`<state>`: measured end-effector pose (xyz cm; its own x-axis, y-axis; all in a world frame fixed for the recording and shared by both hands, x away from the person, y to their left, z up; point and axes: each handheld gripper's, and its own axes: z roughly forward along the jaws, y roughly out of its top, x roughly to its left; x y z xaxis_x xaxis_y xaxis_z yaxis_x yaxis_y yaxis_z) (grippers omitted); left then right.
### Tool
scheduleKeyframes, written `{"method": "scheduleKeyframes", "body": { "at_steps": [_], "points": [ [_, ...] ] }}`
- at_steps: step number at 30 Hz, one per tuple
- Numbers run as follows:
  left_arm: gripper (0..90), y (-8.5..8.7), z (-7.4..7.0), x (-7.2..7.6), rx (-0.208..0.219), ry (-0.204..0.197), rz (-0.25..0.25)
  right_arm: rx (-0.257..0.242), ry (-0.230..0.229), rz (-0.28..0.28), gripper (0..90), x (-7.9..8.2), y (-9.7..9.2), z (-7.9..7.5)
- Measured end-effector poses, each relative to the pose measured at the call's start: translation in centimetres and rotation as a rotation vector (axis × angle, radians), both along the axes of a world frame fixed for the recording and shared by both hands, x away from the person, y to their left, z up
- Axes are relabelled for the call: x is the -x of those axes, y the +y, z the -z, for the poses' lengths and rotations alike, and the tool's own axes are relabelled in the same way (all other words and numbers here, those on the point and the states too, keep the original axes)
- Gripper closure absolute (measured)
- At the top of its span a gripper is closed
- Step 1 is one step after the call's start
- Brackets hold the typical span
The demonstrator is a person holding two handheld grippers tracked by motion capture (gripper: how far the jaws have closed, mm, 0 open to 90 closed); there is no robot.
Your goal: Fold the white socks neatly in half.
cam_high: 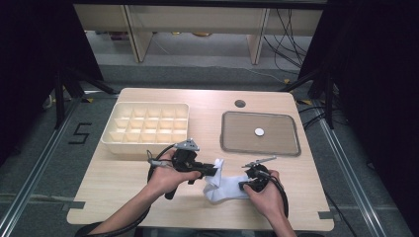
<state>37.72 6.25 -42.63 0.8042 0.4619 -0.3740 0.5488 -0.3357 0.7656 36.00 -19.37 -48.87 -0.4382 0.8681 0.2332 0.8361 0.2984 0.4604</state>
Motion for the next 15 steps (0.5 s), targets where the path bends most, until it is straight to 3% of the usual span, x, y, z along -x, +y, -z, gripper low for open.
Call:
{"method": "scheduleKeyframes", "body": {
  "at_steps": [9, 14, 15],
  "points": [
    [78.9, -0.2, 0.1, -0.1, -0.003, -0.003, -0.001, 0.008, 0.008, 0.002, 90.0, -0.1, 0.3, 0.1],
    [78.9, -0.1, 0.2, -0.1, -0.007, -0.004, -0.002, -0.045, -0.012, -0.021, 89.3, 0.0, 0.0, -0.2],
    [78.9, -0.1, 0.2, -0.1, -0.008, -0.002, -0.002, -0.061, -0.041, -0.001, 89.5, 0.2, -0.4, -1.3]
  ]
}}
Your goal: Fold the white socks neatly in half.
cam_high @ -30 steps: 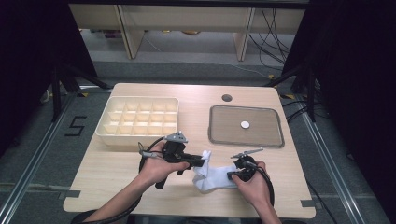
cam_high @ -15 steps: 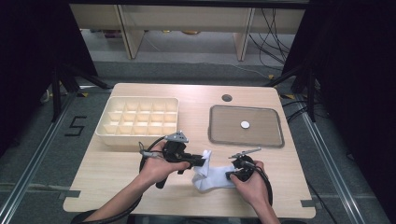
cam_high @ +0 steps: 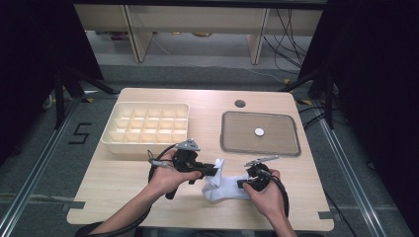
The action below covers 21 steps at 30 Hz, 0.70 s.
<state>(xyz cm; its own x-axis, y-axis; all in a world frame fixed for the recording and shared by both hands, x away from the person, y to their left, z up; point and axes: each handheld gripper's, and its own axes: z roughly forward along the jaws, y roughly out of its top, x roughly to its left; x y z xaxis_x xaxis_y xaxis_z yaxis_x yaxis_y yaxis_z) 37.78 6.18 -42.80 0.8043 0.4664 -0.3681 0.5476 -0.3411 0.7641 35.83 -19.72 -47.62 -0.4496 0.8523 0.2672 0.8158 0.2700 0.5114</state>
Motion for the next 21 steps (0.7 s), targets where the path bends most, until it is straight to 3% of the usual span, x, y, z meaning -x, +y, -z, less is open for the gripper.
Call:
{"method": "scheduleKeyframes", "body": {
  "at_steps": [3, 4, 6, 8, 11, 14, 21],
  "points": [
    [78.8, 0.1, 0.0, -0.1, 0.002, 0.004, 0.006, -0.012, -0.021, 0.022, 90.0, 0.2, -0.5, -1.2],
    [78.9, 0.1, 0.0, -0.1, 0.002, 0.003, 0.005, -0.004, -0.038, 0.064, 90.0, 0.2, -1.6, -2.4],
    [78.9, 0.0, 0.1, -0.1, 0.002, 0.002, 0.004, 0.008, -0.037, 0.078, 90.0, 0.1, -2.5, -2.6],
    [78.8, 0.0, 0.1, -0.1, -0.002, -0.001, 0.008, 0.016, -0.029, 0.088, 90.0, 0.0, -2.9, -2.4],
    [78.8, -0.1, 0.3, -0.1, -0.011, 0.003, 0.000, 0.052, 0.003, 0.087, 90.0, 0.2, -3.2, -0.7],
    [78.8, -0.2, 0.5, -0.2, -0.009, 0.008, 0.009, 0.049, 0.014, 0.081, 90.0, 0.3, -3.1, 0.1],
    [78.8, -0.3, 0.8, -0.2, -0.017, 0.014, 0.012, 0.054, 0.026, 0.073, 90.0, 0.2, -2.4, 0.3]
  ]
}}
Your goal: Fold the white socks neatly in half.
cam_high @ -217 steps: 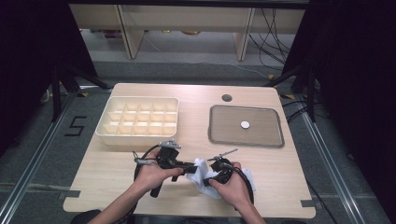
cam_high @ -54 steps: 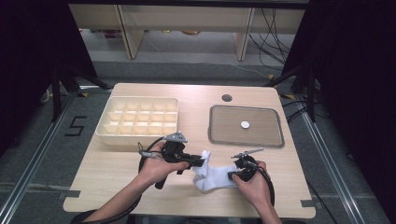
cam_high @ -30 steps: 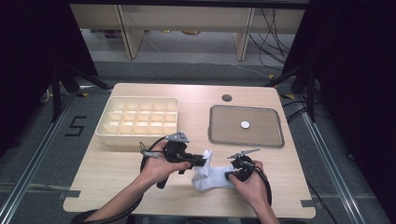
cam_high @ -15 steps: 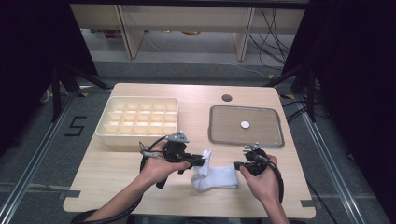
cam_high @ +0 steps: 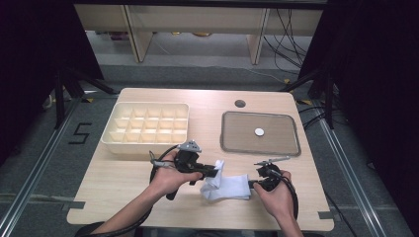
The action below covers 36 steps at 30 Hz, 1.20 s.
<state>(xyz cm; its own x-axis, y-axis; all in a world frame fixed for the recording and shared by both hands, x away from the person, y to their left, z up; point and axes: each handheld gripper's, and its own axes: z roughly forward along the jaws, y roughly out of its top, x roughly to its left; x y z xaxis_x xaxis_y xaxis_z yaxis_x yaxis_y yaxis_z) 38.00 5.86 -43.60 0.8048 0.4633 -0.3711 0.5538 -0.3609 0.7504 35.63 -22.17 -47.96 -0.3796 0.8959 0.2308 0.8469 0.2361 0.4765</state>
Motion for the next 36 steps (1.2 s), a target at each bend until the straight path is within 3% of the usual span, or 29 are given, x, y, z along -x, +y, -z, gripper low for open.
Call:
{"method": "scheduleKeyframes", "body": {
  "at_steps": [8, 9, 10, 36],
  "points": [
    [78.8, -0.4, 0.2, 0.1, -0.006, -0.001, -0.001, 0.010, 0.002, -0.015, 90.0, 0.0, 0.4, 0.2],
    [78.8, -0.5, 0.3, 0.1, -0.007, 0.001, 0.000, -0.011, 0.037, 0.020, 90.0, 0.2, 0.8, 0.1],
    [78.8, -0.5, 0.4, 0.0, -0.008, 0.001, 0.011, 0.008, -0.002, -0.015, 90.0, 0.0, 0.6, 0.4],
    [78.7, -1.8, 0.9, 0.0, -0.026, -0.016, 0.022, 0.005, -0.001, -0.030, 90.0, 0.1, 1.1, 0.5]
  ]
}}
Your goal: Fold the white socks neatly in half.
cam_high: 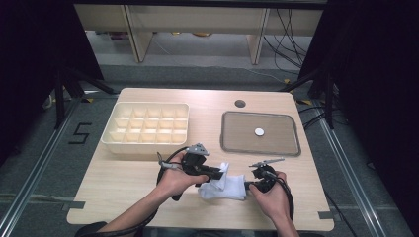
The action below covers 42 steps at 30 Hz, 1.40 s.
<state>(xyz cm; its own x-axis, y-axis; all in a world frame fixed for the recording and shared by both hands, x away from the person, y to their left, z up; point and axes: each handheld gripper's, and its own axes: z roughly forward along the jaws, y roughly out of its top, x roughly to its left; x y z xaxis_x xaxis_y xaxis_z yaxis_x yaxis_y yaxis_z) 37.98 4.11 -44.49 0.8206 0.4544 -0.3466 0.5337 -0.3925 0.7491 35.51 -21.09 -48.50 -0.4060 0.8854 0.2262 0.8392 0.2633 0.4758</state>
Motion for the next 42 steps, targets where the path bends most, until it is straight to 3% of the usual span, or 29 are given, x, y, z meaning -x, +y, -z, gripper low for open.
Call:
{"method": "scheduleKeyframes", "body": {
  "at_steps": [15, 16, 17, 25, 27, 33, 42],
  "points": [
    [78.7, -0.9, 0.4, 0.0, -0.023, -0.010, 0.009, 0.003, -0.012, -0.007, 90.0, 0.0, 0.3, 0.0],
    [78.7, -1.0, 0.5, 0.0, -0.024, -0.011, 0.010, -0.021, 0.020, 0.028, 90.0, 0.3, 0.7, -0.1],
    [78.7, -1.0, 0.5, 0.0, -0.024, -0.012, 0.008, 0.000, -0.007, -0.006, 90.0, 0.1, 0.4, 0.0],
    [78.7, -1.2, 0.7, -0.1, -0.037, -0.018, 0.014, 0.002, -0.005, -0.003, 90.0, 0.0, 0.7, 0.0],
    [78.7, -1.4, 0.8, 0.0, -0.035, -0.019, 0.016, 0.007, -0.022, -0.031, 90.0, -0.1, 0.7, 0.1],
    [78.7, -1.8, 0.9, 0.1, -0.044, -0.026, 0.016, -0.002, -0.008, -0.007, 90.0, 0.0, 1.0, 0.0],
    [78.7, -2.1, 1.0, 0.1, -0.043, -0.030, 0.026, 0.000, -0.009, -0.020, 90.0, 0.0, 1.0, 0.0]
  ]
}}
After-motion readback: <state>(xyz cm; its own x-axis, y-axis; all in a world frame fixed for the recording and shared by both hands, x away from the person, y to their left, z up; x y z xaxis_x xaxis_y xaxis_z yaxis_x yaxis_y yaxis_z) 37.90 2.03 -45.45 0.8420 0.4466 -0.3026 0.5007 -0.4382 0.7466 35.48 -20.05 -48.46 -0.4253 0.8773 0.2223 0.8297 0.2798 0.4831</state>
